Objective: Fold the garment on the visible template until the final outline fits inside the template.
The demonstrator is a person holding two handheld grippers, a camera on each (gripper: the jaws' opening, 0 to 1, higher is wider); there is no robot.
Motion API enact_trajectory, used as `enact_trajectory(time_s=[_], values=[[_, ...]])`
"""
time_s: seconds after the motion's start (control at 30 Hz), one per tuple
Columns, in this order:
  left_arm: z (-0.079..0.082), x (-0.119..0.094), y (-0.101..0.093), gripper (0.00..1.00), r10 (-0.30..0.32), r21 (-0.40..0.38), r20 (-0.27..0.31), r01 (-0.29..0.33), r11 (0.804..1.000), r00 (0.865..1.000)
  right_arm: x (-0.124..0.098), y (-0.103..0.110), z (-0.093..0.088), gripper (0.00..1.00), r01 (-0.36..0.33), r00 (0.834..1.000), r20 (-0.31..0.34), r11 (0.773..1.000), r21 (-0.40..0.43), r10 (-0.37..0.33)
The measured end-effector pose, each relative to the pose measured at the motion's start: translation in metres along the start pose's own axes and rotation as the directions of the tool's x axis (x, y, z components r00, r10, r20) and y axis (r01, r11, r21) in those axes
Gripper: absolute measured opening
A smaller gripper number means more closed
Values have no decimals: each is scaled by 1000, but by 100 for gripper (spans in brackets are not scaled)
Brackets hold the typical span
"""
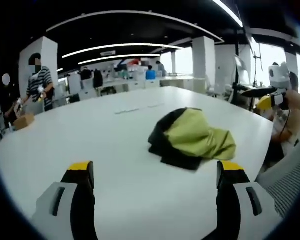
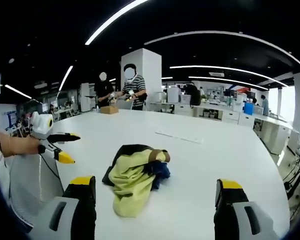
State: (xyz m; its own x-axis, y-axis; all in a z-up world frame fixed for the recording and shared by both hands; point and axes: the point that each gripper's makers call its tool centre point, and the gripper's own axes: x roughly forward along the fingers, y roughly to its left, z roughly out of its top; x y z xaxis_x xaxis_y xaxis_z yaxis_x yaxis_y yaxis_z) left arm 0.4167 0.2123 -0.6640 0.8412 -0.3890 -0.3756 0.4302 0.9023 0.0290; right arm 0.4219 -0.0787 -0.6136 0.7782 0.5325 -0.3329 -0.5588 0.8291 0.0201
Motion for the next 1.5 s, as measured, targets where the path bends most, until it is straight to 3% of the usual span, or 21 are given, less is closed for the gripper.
enact_trajectory(time_s=[0.1, 0.47, 0.8, 1.1, 1.3, 1.5], values=[[0, -1, -1, 99, -12, -7, -13, 12, 1000, 1000, -1, 0, 2, 99, -4, 1000, 4, 1000, 7, 4], [37, -3, 0, 92, -87, 13, 8, 87, 996, 996, 9, -5, 11, 90, -15, 1000, 23, 998, 59, 14], [63, 23, 0, 76, -170, 38, 23, 169, 985, 985, 40, -12, 6, 73, -41, 999, -2, 997, 64, 42], [66, 51, 6, 64, -218, 49, 21, 217, 975, 976, 72, -13, -1, 59, -68, 997, -29, 997, 41, 69], [58, 75, 7, 57, -250, 40, 0, 250, 968, 968, 87, -7, -12, 46, -112, 991, -68, 993, 48, 115], [57, 93, 6, 49, -274, 53, -13, 274, 960, 962, 101, -5, -21, 40, -136, 986, -98, 990, 31, 138]])
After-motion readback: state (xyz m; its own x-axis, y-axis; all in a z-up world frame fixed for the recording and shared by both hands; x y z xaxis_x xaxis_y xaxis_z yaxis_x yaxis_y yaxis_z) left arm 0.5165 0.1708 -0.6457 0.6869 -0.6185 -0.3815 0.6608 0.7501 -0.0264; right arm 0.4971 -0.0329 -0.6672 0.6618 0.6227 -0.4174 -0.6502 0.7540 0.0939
